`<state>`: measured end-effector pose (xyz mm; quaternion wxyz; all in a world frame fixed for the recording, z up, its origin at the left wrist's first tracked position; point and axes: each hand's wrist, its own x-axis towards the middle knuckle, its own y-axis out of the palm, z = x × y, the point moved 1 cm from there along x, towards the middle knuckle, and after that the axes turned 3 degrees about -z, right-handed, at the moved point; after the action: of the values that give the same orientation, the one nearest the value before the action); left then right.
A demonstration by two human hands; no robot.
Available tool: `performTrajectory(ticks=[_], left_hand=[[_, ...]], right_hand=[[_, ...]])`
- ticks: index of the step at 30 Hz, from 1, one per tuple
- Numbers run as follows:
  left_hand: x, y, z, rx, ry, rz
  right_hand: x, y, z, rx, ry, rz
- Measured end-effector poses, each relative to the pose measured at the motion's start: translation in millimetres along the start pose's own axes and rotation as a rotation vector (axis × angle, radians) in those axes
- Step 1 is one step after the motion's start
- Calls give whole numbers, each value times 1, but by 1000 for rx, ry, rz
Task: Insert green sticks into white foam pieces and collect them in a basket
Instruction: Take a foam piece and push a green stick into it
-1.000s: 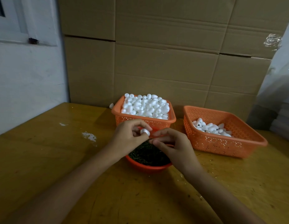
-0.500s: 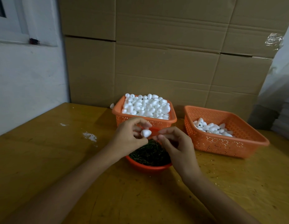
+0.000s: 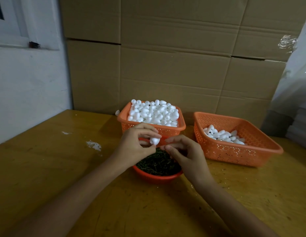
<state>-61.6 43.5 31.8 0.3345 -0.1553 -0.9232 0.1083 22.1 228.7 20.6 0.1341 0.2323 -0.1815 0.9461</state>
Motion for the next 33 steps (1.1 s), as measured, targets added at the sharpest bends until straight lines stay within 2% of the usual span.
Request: performTrajectory(ticks=[8, 15, 20, 33], left_hand=[[2, -1, 3, -36, -40, -14], [0, 1, 0, -4, -49, -25], [-1, 2, 0, -20, -63, -50], [0, 7, 5, 23, -36, -94]], right_hand=[[1, 1, 2, 22, -12, 33], [6, -6, -2, 97, 56, 18], [9, -9, -1, 128, 115, 69], [9, -11, 2, -27, 154, 183]])
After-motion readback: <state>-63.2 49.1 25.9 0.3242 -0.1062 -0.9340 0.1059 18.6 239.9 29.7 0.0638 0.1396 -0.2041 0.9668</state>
